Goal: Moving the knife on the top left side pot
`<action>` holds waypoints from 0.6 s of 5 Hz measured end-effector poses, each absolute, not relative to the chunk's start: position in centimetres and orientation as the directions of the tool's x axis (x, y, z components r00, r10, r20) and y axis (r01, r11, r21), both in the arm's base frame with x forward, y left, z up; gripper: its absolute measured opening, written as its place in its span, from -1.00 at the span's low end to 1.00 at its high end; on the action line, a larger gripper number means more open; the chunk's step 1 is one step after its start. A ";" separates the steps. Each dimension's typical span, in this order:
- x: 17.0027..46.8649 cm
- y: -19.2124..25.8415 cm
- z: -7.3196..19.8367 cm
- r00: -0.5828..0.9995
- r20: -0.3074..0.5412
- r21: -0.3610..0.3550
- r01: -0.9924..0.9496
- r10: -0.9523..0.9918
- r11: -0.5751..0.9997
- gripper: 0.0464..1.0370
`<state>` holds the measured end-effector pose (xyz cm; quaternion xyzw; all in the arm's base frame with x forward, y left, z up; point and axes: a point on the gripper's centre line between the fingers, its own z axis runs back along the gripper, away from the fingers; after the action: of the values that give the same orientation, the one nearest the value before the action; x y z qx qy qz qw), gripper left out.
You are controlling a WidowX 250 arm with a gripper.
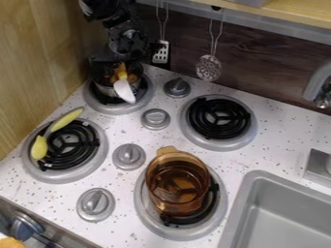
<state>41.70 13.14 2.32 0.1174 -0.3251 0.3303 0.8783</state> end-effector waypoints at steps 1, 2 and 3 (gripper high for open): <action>41.4 13.9 2.7 0.590 0.646 0.053 -0.668 0.485 0.742 0.82; 41.4 13.7 2.8 0.598 0.653 0.083 -0.666 0.464 0.741 0.93; 40.9 13.1 3.4 0.602 0.640 0.089 -0.675 0.477 0.732 0.93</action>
<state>40.94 13.15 3.40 0.1633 -0.3028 0.3275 0.8800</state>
